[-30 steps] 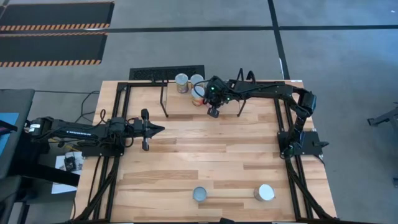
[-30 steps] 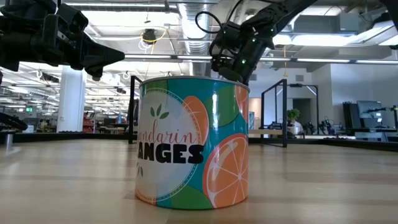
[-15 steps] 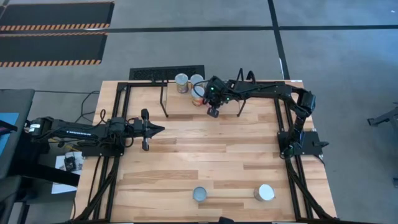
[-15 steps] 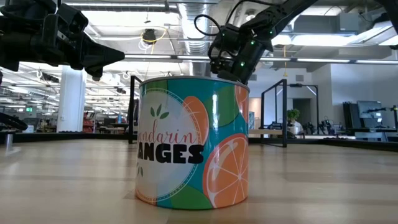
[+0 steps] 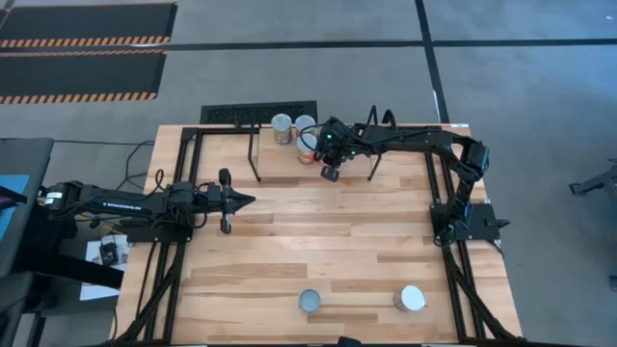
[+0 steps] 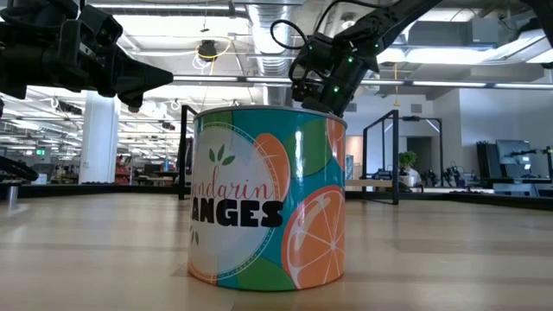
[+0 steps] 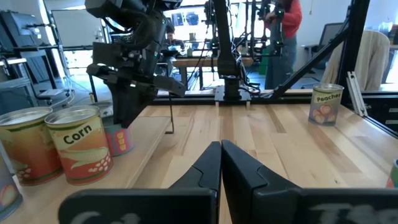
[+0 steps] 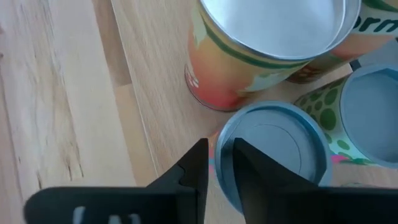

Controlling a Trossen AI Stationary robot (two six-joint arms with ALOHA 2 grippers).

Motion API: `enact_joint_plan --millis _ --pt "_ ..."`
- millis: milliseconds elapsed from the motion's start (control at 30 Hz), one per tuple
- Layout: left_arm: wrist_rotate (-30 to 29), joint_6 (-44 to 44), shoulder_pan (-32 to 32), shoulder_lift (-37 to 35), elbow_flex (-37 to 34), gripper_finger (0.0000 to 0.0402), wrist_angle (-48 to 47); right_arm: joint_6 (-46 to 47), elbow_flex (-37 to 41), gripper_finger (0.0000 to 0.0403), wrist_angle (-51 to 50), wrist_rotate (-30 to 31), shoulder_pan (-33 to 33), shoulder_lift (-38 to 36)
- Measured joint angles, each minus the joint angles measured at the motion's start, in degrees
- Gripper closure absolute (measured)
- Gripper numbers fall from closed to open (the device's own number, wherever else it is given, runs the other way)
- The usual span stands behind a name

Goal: Pick and place cans onto a shelf
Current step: Put the canned mix vegetables on the shelf, then put the canned peaches on the shelf aligned with the other canned peaches

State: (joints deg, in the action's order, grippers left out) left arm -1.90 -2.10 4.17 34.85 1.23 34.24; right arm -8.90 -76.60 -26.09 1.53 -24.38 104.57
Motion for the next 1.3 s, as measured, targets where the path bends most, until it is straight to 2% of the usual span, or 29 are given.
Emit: enact_joint_plan --millis 300,533,1100,1300 --pt "0.0 0.0 0.0 0.0 0.0 0.0401 0.0 -0.3 0.0 0.0239 0.4 0.4 0.3 0.0" --pt "0.0 0.0 0.0 0.0 0.0 0.0401 0.0 -0.8 0.0 0.0213 1.6 0.6 1.2 0.0" --pt "0.0 0.0 0.0 0.0 0.0 0.0401 -0.1 -3.1 0.0 0.0216 1.5 3.1 1.9 -4.0" --pt "0.0 -0.1 0.0 0.0 0.0 0.0401 -0.2 -3.9 0.0 0.0245 -0.6 3.2 2.1 -7.3"
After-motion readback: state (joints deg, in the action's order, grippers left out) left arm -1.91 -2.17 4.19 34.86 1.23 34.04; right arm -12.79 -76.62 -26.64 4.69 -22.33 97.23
